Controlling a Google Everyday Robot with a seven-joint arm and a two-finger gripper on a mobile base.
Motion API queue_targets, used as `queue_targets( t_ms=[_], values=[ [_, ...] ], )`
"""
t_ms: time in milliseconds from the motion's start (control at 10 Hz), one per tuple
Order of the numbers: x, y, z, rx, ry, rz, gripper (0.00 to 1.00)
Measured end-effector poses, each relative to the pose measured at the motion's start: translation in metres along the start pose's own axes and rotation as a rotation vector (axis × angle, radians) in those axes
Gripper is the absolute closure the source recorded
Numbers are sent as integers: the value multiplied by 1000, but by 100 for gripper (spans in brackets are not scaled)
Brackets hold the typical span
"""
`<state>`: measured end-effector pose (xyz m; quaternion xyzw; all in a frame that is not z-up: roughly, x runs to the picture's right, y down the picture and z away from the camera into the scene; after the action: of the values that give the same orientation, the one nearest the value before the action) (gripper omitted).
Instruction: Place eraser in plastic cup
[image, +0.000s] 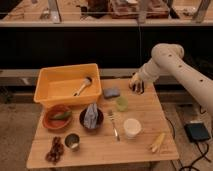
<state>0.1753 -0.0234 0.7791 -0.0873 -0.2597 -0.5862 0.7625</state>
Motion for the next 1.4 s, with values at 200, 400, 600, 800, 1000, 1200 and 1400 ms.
queue_targets(
  t_ms=[200, 400, 600, 800, 1000, 1200, 1400],
  values=[
    [-11, -19, 13, -8, -9, -28, 56],
    [-20, -22, 19, -17, -13, -46, 56],
    [-30, -26, 25, -28, -21, -64, 56],
    [-38, -30, 32, -35, -33, -76, 56],
    [-45, -29, 41, -51, -45, -76, 56],
    [-50, -32, 53, -68, -54, -78, 56],
    [-54, -33, 64, -85, -61, -76, 56]
  ],
)
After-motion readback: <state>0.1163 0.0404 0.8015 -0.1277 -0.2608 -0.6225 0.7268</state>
